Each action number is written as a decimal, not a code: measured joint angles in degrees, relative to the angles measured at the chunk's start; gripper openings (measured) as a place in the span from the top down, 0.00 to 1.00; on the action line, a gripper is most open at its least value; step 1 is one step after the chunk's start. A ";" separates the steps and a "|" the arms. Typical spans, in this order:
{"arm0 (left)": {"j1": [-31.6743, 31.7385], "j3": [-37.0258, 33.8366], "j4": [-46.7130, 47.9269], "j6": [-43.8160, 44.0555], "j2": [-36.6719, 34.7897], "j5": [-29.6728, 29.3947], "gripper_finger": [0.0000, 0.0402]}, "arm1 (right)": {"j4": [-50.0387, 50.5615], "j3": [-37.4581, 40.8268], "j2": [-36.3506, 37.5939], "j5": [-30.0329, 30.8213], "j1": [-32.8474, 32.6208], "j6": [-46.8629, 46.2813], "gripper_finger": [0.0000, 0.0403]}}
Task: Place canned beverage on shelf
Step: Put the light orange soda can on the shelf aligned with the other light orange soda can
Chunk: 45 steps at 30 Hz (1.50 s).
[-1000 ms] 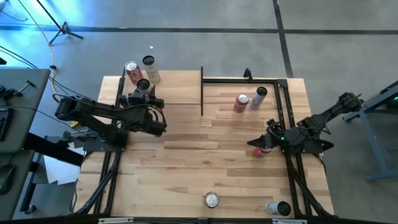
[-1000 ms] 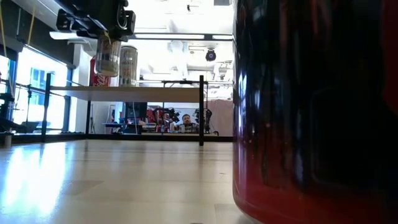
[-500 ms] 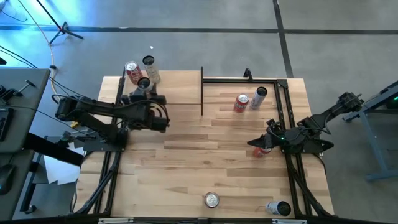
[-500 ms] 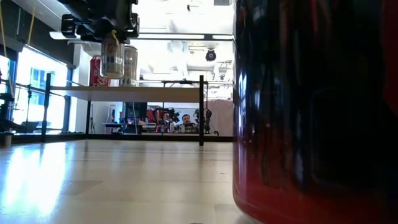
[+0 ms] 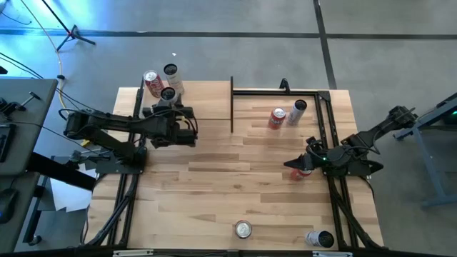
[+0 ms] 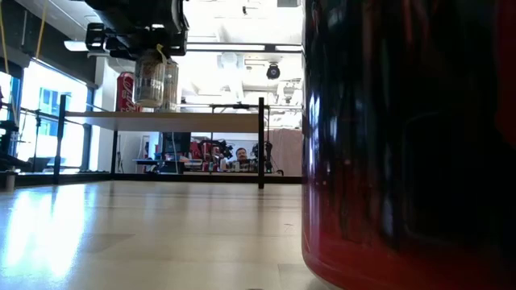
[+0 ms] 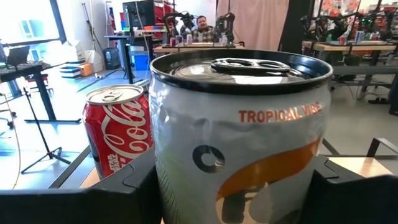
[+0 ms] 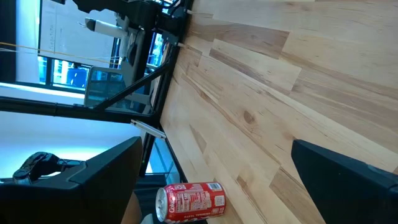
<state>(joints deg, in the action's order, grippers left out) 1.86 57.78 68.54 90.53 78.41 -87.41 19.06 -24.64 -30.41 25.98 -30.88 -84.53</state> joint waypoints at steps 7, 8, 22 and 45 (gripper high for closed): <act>1.10 0.00 -4.01 -4.31 0.00 0.34 0.47 | -0.01 0.00 -0.01 0.00 0.01 0.00 0.01; 1.25 0.00 -4.29 -4.52 0.00 0.49 0.47 | -0.01 0.00 0.01 0.00 -0.01 0.00 0.01; 5.30 0.00 -14.32 -15.39 0.00 4.91 0.47 | -0.01 0.00 0.00 0.00 0.00 0.00 0.01; 7.64 0.09 -15.78 -15.11 3.55 2.33 0.47 | -0.01 0.00 0.01 0.00 0.01 0.00 0.01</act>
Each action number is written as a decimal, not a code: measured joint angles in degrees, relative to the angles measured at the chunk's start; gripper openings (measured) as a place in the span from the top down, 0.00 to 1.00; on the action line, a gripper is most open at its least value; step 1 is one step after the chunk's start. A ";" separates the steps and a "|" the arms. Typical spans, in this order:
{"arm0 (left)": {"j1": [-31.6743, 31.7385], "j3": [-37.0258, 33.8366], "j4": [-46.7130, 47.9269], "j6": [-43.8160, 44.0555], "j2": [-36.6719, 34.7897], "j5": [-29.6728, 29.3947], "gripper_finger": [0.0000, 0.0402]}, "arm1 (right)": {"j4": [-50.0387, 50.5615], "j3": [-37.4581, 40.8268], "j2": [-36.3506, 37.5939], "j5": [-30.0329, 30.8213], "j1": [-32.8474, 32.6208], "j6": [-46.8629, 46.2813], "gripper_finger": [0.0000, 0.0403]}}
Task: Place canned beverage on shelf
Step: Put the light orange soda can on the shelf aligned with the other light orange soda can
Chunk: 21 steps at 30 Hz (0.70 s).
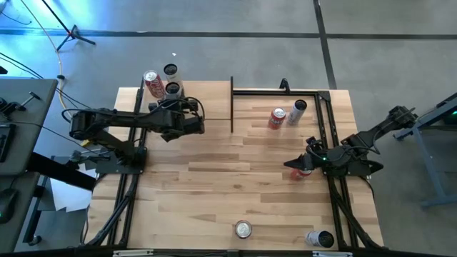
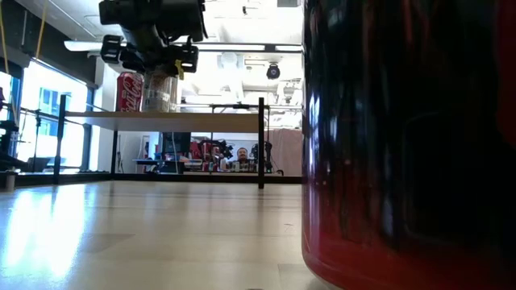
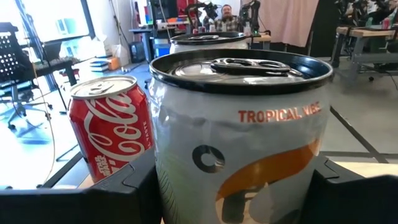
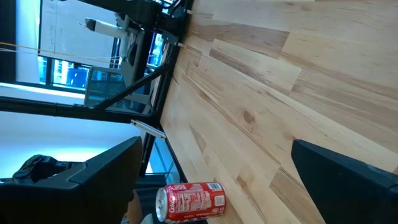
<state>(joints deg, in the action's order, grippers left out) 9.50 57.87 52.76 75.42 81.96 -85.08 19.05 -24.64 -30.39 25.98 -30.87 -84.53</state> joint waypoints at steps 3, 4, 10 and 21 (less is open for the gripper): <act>-0.02 0.00 0.03 0.01 0.27 -0.40 0.46 | 0.00 0.00 0.00 0.00 0.00 0.00 0.01; -0.02 0.00 0.06 0.01 0.26 -0.40 0.45 | 0.00 0.00 -0.02 -0.02 -0.02 0.00 0.01; -0.02 0.00 0.36 -0.07 0.26 -0.27 0.36 | 0.00 0.00 0.00 0.00 -0.02 0.00 0.01; -0.02 -0.04 1.90 -0.07 0.26 0.05 0.27 | 0.00 0.00 -0.02 0.00 0.00 0.00 0.01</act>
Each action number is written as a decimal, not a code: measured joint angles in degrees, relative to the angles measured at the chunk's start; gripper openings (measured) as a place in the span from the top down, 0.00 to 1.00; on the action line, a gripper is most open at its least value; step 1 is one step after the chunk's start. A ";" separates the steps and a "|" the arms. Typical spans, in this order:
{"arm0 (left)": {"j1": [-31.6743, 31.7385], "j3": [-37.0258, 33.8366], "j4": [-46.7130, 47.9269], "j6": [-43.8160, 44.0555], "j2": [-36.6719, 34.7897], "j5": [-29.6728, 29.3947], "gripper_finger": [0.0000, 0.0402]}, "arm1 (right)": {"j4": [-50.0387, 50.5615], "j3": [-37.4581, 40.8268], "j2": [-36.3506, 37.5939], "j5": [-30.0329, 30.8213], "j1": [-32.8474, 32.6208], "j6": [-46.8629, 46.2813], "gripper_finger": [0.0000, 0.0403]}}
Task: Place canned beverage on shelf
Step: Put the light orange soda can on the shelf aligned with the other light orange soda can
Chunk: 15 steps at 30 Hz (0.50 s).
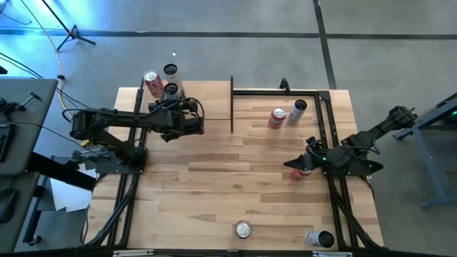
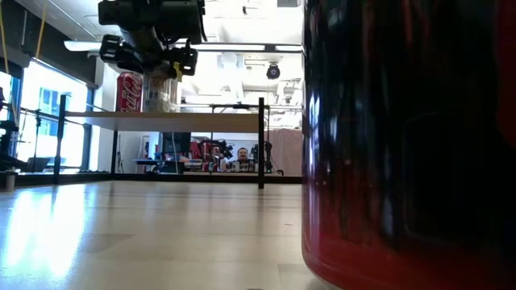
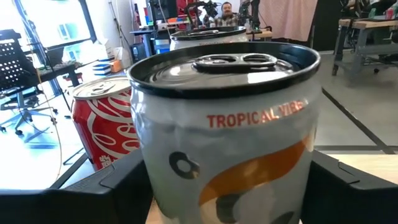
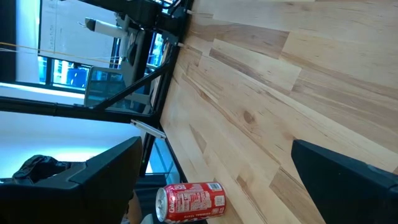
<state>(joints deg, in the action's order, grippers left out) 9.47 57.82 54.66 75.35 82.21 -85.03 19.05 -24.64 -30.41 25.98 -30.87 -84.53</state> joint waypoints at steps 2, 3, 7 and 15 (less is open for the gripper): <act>0.00 0.00 0.06 -0.04 0.00 -0.13 0.25 | 0.00 0.00 0.00 0.00 0.00 0.00 0.01; 0.00 0.00 0.32 -0.02 0.00 -0.27 0.25 | 0.00 0.00 0.00 0.00 0.00 0.00 0.01; -0.07 -0.02 1.69 1.01 0.00 -0.49 0.21 | 0.00 0.00 0.00 0.00 -0.01 0.00 0.01; -0.11 -0.02 1.67 1.99 0.00 0.40 0.10 | 0.00 0.00 0.00 0.00 -0.02 0.00 0.01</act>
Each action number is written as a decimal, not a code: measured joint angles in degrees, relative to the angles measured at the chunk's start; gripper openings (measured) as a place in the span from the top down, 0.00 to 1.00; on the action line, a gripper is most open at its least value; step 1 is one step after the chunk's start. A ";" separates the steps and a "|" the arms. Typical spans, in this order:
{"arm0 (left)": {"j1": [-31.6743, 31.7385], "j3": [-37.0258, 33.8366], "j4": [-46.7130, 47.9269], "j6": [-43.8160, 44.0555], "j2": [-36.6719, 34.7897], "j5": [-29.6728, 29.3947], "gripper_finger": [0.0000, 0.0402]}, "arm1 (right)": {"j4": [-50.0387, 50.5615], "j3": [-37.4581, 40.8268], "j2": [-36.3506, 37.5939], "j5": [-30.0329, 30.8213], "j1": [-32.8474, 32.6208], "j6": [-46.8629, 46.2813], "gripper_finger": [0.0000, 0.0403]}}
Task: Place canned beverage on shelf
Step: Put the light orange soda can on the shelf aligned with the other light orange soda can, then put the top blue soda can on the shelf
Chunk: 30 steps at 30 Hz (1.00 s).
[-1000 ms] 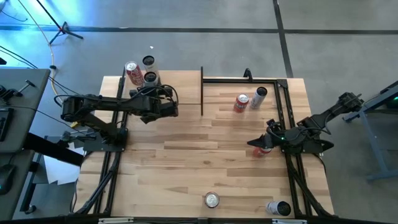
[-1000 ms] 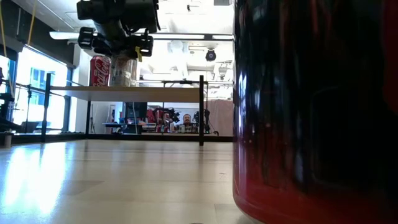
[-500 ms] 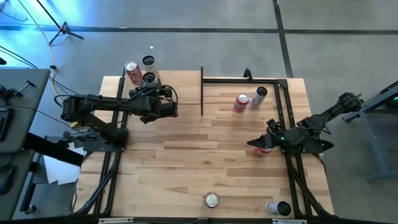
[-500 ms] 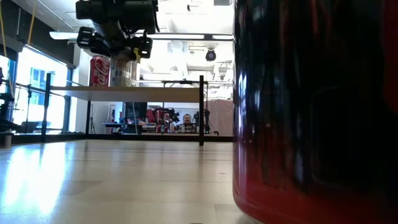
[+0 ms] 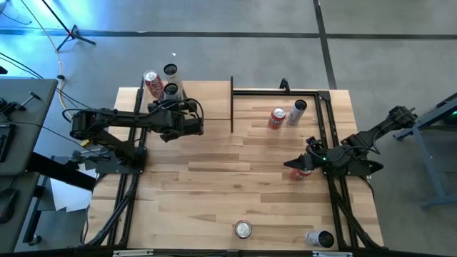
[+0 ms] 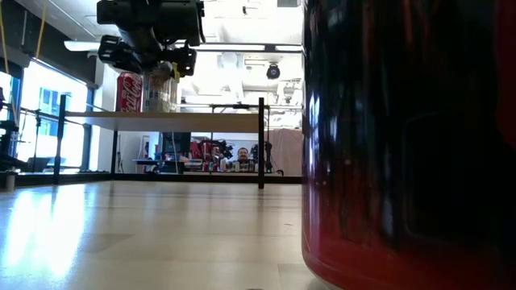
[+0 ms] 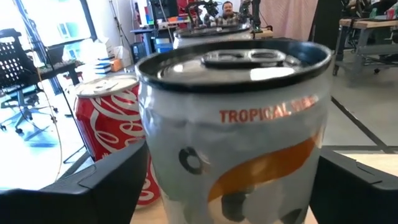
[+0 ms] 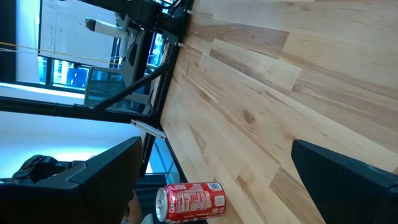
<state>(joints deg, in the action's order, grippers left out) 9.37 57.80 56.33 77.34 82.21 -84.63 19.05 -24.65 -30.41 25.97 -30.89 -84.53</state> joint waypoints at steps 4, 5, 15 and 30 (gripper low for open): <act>-0.01 0.00 -0.03 0.64 0.00 1.05 0.04 | 0.00 0.00 0.00 0.00 0.02 0.00 0.01; -0.06 0.00 -0.03 0.82 0.00 1.39 0.03 | 0.00 0.00 0.00 -0.01 0.02 0.00 0.01; -3.27 0.00 0.00 1.55 0.00 1.52 0.00 | 0.00 -0.01 0.00 -0.02 0.01 0.00 0.01; -7.02 -0.01 10.10 10.02 0.00 5.82 0.00 | 0.00 0.00 0.01 -0.02 0.01 0.00 0.01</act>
<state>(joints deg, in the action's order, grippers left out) 2.34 57.80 66.43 87.36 82.21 -78.81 19.05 -24.64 -30.40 25.96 -30.88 -84.53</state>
